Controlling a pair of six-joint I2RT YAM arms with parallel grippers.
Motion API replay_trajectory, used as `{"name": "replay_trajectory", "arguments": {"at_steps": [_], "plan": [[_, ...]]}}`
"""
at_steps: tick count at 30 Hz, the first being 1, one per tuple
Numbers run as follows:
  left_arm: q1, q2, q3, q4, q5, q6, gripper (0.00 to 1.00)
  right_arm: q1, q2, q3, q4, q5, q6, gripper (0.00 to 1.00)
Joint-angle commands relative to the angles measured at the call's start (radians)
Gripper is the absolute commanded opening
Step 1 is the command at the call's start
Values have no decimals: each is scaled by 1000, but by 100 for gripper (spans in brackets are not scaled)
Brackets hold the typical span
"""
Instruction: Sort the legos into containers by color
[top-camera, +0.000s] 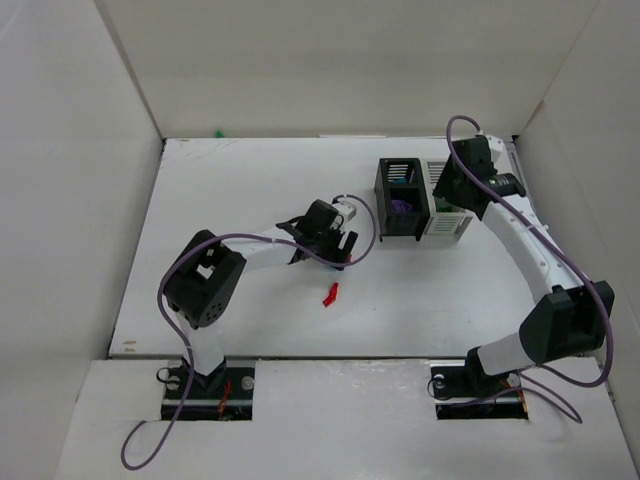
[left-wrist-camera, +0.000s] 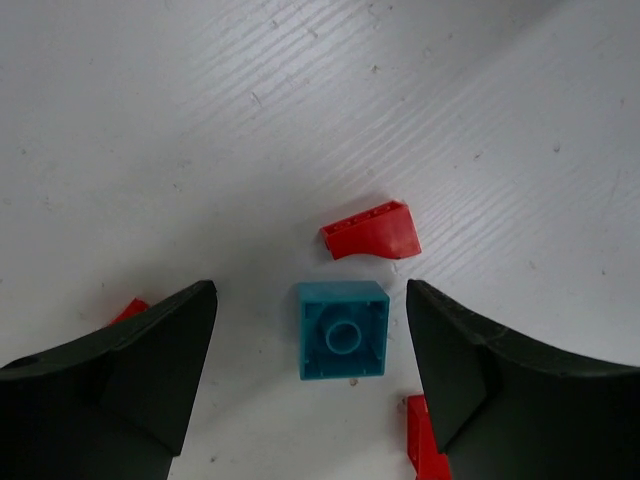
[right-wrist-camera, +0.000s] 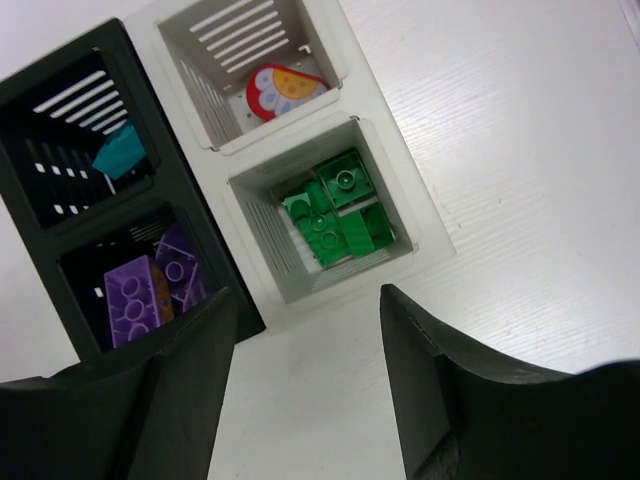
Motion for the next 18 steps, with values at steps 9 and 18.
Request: {"name": "replay_trajectory", "arguments": {"at_steps": [9, 18], "plan": [[3, 33, 45, -19, -36, -8, 53, -13, -21, -41, 17, 17, 4, 64], [3, 12, 54, -48, -78, -27, 34, -13, -40, -41, 17, 17, 4, 64]]}}
